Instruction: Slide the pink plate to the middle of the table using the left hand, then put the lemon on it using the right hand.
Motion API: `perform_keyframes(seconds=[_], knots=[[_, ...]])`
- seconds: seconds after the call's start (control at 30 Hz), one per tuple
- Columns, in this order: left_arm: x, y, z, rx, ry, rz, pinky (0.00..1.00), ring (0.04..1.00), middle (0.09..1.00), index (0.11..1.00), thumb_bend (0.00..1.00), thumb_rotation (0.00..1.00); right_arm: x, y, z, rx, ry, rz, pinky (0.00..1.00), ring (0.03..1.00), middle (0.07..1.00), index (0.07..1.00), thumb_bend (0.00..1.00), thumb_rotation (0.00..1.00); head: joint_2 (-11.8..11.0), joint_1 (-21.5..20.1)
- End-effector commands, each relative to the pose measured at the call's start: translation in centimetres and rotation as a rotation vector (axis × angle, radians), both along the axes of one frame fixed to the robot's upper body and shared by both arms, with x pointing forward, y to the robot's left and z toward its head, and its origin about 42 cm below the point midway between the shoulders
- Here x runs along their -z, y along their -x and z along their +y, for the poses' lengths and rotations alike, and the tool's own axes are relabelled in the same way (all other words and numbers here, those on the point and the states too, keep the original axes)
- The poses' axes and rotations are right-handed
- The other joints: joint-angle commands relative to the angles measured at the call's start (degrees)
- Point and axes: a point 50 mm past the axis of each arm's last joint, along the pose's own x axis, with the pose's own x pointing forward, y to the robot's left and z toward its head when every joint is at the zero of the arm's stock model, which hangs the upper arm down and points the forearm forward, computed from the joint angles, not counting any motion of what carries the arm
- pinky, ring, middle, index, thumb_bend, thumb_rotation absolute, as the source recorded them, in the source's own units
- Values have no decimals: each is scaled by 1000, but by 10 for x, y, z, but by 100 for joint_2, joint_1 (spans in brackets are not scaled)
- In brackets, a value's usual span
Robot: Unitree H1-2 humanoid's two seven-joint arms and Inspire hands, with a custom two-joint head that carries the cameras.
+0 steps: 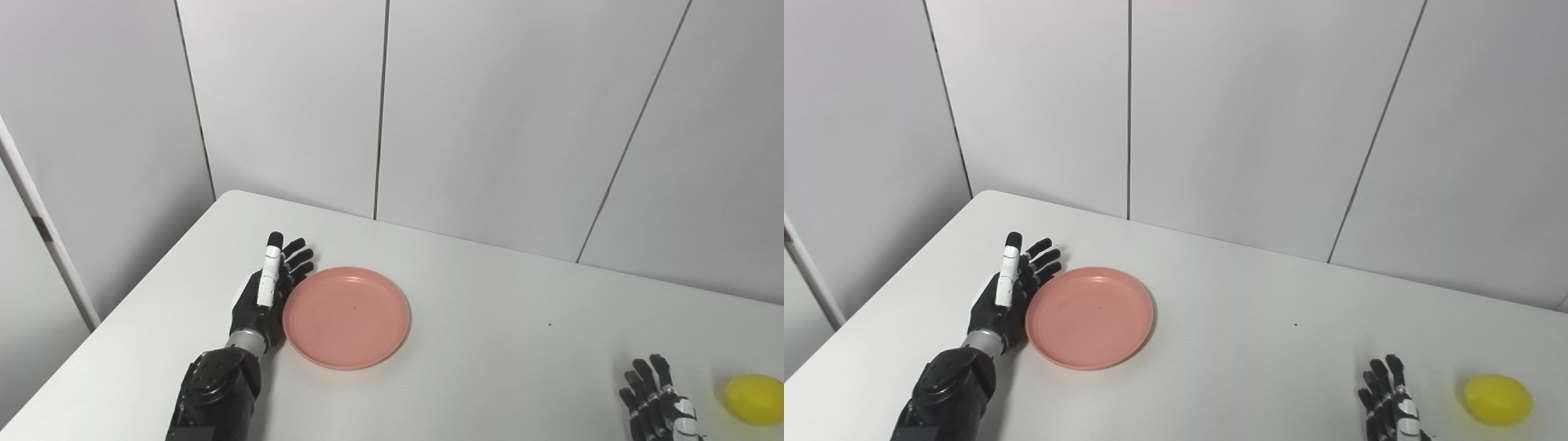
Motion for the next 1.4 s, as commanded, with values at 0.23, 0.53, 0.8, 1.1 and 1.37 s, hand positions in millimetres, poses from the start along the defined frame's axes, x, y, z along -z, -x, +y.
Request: perform_keyframes(seconds=[0.23,0.53,0.8,1.1,1.37], knots=[[6,1,-23,62,2,-4,925,868,850,831,908,963,18,11,14,-7,-33,44,1000,975,964,1000,639,994,17,-17],[8,0,-33,69,13,-6,886,853,840,819,912,959,17,11,16,-1,-39,37,1000,967,955,1000,634,955,23,-38],[12,0,-45,74,53,-2,890,849,832,816,944,936,15,11,18,-3,-44,36,1000,977,961,1000,628,934,48,-72],[18,3,-57,97,50,10,898,850,833,835,941,954,14,10,22,-1,-45,39,1000,978,960,1000,623,933,79,-112],[25,9,-69,111,64,34,910,861,841,863,914,975,12,11,24,-2,-43,40,1000,979,957,1000,631,900,105,-143]])
